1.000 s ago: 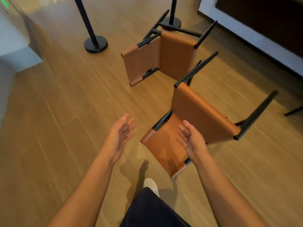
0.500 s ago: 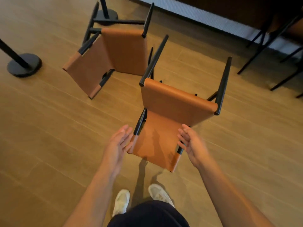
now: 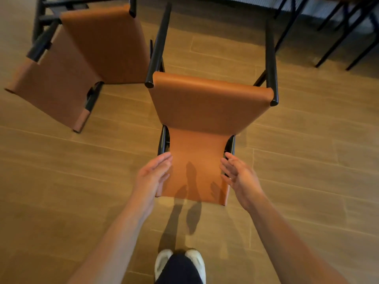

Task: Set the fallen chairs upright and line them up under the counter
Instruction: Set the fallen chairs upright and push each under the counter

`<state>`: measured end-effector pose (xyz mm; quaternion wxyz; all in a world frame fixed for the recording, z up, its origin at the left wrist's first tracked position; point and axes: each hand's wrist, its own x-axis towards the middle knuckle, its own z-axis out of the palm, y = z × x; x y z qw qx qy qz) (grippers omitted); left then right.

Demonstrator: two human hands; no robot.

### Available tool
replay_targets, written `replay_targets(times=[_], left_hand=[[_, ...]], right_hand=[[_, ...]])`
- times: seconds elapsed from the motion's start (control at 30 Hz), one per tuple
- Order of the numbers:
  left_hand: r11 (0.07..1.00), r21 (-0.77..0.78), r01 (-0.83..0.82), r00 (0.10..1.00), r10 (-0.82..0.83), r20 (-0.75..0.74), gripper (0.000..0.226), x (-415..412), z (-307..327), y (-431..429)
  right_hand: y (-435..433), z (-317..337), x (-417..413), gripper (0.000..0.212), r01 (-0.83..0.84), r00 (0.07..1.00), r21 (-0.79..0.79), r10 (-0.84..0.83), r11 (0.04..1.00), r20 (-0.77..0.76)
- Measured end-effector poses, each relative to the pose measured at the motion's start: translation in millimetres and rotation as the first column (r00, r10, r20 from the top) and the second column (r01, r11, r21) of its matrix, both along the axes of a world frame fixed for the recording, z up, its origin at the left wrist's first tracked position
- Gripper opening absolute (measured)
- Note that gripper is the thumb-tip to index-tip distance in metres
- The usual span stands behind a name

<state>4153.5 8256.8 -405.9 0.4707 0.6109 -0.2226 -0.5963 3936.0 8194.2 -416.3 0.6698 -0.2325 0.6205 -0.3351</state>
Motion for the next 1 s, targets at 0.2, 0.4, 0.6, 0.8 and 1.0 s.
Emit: replay_targets(times=[0.2, 0.4, 0.6, 0.8, 1.0], left_hand=[[0.995, 0.005, 0.102, 0.983, -0.101, 0.156, 0.03, -3, -116, -21], [0.976, -0.046, 0.214, 0.931, -0.189, 0.311, 0.03, -9, -238, -47], [0.952, -0.112, 0.286, 0.908, -0.232, 0.348, 0.027, -3, -328, -61], [0.917, -0.143, 0.372, 0.848, -0.273, 0.454, 0.029, 5, -391, -73], [0.885, -0.125, 0.449, 0.781, -0.32, 0.536, 0.032, 4, -426, -73]], right_hand=[[-11, -115, 6, 0.019, -0.064, 0.994, -0.04, 0.06, 0.997, -0.096], [-18, -240, 4, 0.014, -0.111, 0.985, -0.105, 0.096, 0.988, -0.142], [-20, -332, 6, 0.016, -0.052, 0.996, -0.151, 0.041, 0.987, -0.075], [-24, -398, 6, 0.016, -0.084, 0.994, -0.225, 0.065, 0.971, -0.093], [-31, -442, 4, 0.016, -0.145, 0.984, -0.316, 0.103, 0.938, -0.146]])
